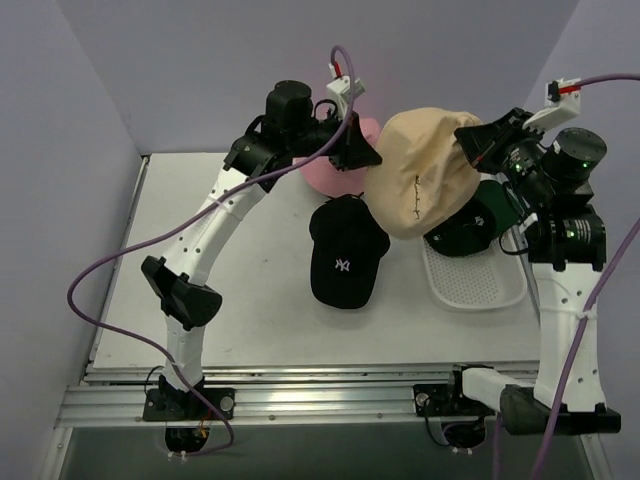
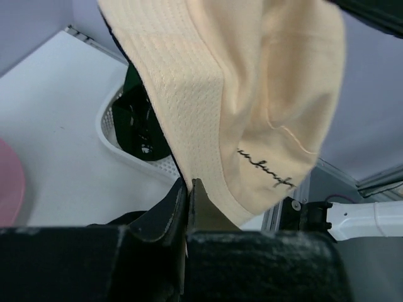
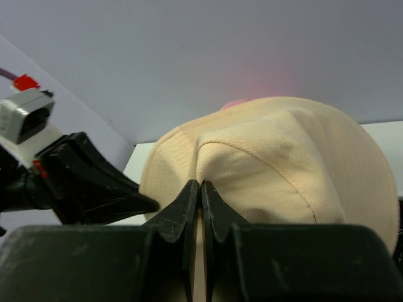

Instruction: Stack the hats

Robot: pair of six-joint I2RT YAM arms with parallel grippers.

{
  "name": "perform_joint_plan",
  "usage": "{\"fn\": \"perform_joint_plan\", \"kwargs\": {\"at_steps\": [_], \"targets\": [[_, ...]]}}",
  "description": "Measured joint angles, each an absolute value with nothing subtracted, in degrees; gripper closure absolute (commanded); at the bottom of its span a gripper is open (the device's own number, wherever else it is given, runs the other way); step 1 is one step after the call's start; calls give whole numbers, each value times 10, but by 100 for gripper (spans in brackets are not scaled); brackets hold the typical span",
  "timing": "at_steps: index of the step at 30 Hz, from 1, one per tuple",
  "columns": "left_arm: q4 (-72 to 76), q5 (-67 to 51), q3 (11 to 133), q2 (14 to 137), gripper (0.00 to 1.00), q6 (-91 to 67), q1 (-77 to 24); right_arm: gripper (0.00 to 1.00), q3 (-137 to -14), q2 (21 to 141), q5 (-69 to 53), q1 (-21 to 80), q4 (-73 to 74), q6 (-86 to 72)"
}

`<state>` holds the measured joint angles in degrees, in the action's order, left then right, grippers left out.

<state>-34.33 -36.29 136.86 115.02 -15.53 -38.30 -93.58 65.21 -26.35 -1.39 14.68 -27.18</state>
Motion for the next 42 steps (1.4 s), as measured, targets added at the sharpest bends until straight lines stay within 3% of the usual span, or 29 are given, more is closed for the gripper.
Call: {"fn": "perform_joint_plan", "kwargs": {"at_steps": [9, 19, 27, 42], "targets": [[-297, -380, 1420, 1171, 98, -197, -317, 100, -981, 789, -236, 13, 72, -267], [-178, -449, 1484, 1308, 98, -346, -231, 100, -1099, 922, -132, 100, 57, -209], [-144, -465, 1484, 1346, 98, -388, -206, 100, -1150, 992, -55, 153, 43, -168], [-103, -384, 1410, 1381, 98, -399, -173, 100, -1315, 1217, 18, 181, 59, -95]]}}
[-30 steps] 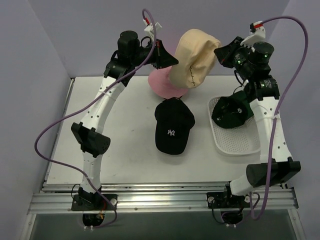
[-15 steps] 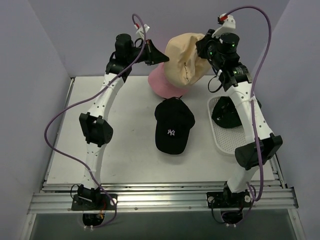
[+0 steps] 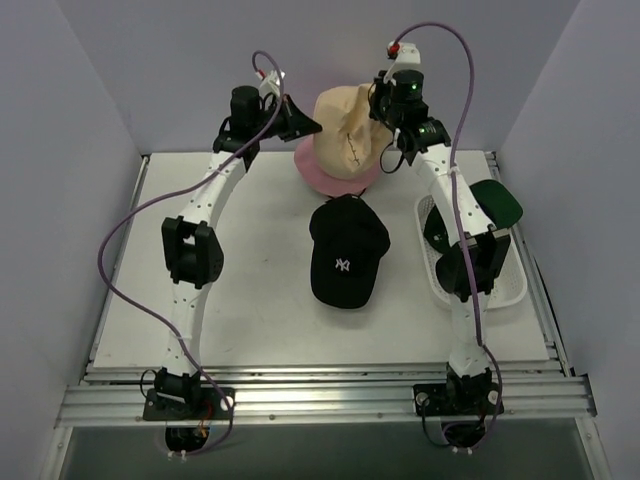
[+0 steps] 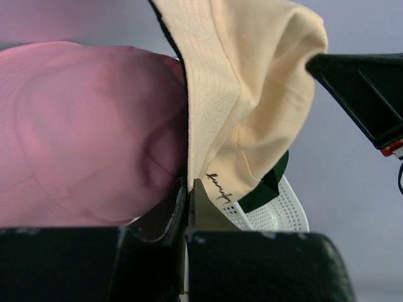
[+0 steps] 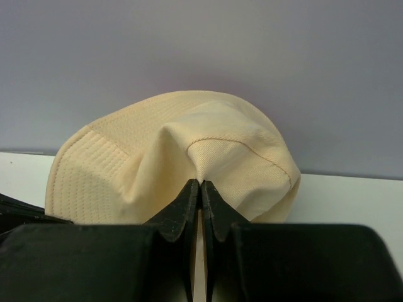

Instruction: Stack the hats

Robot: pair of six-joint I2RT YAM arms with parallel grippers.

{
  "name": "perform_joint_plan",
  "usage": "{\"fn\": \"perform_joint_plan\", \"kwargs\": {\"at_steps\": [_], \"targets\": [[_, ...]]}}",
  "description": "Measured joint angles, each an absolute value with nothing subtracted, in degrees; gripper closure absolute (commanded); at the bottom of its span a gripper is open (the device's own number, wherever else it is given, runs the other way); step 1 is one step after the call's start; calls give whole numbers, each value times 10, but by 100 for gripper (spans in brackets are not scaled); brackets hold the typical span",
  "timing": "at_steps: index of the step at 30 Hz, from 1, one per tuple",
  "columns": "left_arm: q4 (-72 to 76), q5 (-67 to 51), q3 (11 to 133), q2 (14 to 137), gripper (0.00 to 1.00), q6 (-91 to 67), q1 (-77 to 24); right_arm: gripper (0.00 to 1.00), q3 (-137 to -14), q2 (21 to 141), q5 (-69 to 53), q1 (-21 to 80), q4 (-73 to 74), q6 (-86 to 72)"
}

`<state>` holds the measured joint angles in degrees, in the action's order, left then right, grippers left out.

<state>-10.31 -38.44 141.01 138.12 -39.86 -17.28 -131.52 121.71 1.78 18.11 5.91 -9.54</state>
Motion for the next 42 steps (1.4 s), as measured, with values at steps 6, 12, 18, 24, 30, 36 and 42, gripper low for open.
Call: {"fn": "perform_joint_plan", "kwargs": {"at_steps": [6, 12, 18, 24, 30, 36, 42], "targets": [[-55, -377, 1377, 1408, 98, -446, -145, 78, -1328, 1253, 14, 181, 50, -76], [-25, -377, 1374, 1426, 97, -483, -133, 54, -1343, 1275, -14, 177, 36, -75], [-17, -377, 1374, 1427, 98, -507, -128, 44, -1255, 1246, -78, 153, -27, -114], [-11, -378, 1374, 1435, 98, -519, -125, 44, -1152, 1212, -147, 91, -89, -181], [-16, -377, 1379, 1442, 98, -519, -128, 41, -1080, 1192, -219, 59, -160, -228], [-40, -376, 1380, 1445, 98, -514, -126, 31, -1045, 1184, -275, 39, -220, -259], [-62, -371, 1380, 1450, 98, -508, -114, 30, -1025, 1169, -310, 18, -261, -286]]}}
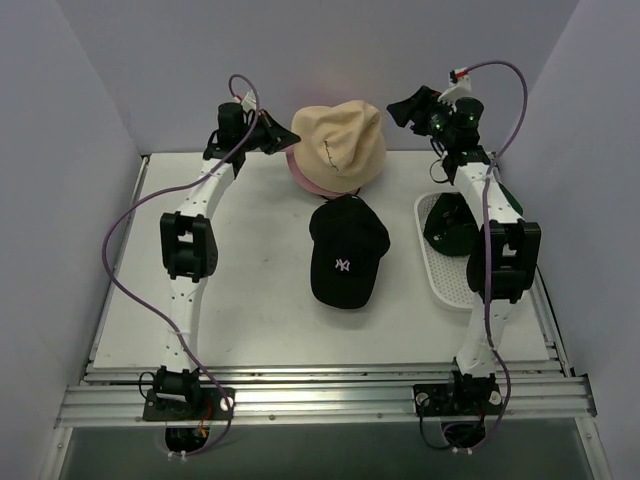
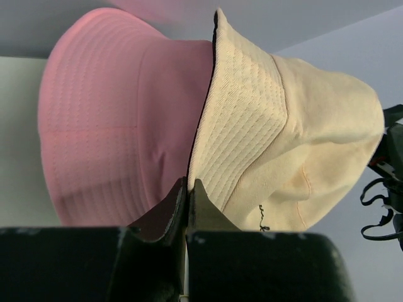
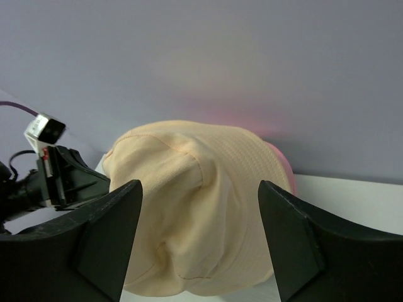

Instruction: Stack the hats

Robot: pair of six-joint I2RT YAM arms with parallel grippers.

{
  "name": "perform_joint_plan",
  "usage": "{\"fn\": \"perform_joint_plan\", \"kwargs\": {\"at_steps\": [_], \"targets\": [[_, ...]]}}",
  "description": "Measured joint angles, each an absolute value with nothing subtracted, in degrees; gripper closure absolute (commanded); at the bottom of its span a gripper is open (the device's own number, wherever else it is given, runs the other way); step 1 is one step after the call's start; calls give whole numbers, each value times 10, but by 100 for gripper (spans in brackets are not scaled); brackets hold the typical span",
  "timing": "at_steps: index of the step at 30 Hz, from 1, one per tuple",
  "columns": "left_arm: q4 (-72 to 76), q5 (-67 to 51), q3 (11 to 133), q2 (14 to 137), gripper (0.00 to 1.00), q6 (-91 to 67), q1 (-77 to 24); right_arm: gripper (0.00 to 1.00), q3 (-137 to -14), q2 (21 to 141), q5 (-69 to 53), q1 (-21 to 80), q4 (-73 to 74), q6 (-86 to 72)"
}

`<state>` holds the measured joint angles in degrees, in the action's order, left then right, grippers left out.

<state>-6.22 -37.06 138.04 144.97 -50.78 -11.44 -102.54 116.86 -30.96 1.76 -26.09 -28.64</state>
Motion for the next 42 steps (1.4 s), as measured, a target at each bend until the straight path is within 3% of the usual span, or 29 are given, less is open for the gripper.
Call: {"fn": "perform_joint_plan", "kwargs": {"at_steps": [8, 22, 30, 35, 42], "targets": [[-94, -353, 1380, 1451, 98, -490, -102, 37, -1025, 1171, -337, 2, -301, -345], [-115, -349, 1384, 1463, 98, -472, -102, 37, -1032, 1323, -390, 4, -345, -414], [-123, -349, 1393, 1483, 98, -468, -97, 40, -1088, 1368, -416, 6, -356, -422], [-129, -349, 1417, 1497, 98, -468, -95, 48, -1117, 1370, -429, 11, -376, -434], [-131, -349, 1419, 1499, 98, -463, -95, 48, -1161, 1406, -439, 22, -392, -444]]}}
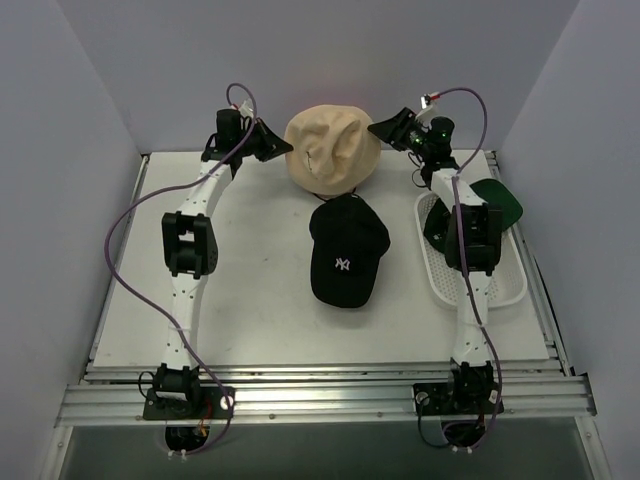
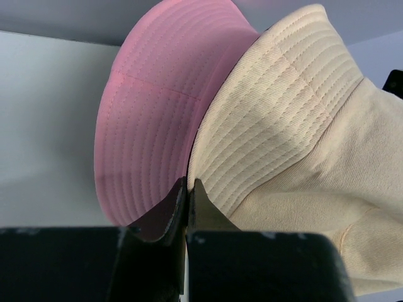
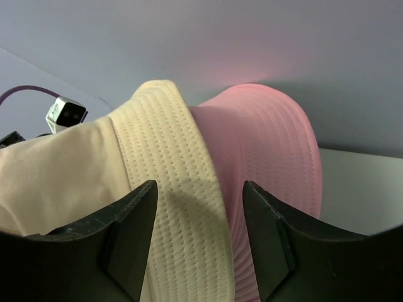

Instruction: Stack the hats

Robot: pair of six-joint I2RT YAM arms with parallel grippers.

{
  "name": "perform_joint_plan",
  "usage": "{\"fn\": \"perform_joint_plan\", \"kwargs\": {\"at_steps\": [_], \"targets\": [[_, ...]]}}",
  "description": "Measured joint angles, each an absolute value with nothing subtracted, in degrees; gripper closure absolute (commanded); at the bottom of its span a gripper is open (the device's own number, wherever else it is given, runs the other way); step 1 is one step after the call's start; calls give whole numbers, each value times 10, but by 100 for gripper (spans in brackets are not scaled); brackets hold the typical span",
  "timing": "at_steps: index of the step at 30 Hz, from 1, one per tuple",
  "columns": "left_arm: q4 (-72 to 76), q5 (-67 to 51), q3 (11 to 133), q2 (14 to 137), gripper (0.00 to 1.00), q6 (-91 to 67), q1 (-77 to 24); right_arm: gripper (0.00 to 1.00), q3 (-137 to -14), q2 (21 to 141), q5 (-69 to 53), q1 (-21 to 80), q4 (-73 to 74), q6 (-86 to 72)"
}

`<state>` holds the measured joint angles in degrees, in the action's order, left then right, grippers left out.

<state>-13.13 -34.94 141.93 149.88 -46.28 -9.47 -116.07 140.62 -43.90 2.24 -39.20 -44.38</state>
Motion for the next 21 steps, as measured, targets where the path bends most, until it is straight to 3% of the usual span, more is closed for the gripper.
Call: {"fn": "perform_joint_plan", "kwargs": {"at_steps": [4, 7, 11, 21], "targets": [[-131, -349, 1423, 1502, 98, -463, -95, 52, -1166, 1421, -439, 27, -378, -440], [-131, -349, 1426, 1505, 98, -463, -95, 67, -1167, 1424, -437, 28, -370, -436], [-131, -349, 1426, 1509, 98, -463, -95, 99, -1176, 1424, -429, 27, -366, -437], [-133, -345, 1443, 1521, 98, -463, -93, 100, -1261, 1469, -408, 26, -329, -447]]}}
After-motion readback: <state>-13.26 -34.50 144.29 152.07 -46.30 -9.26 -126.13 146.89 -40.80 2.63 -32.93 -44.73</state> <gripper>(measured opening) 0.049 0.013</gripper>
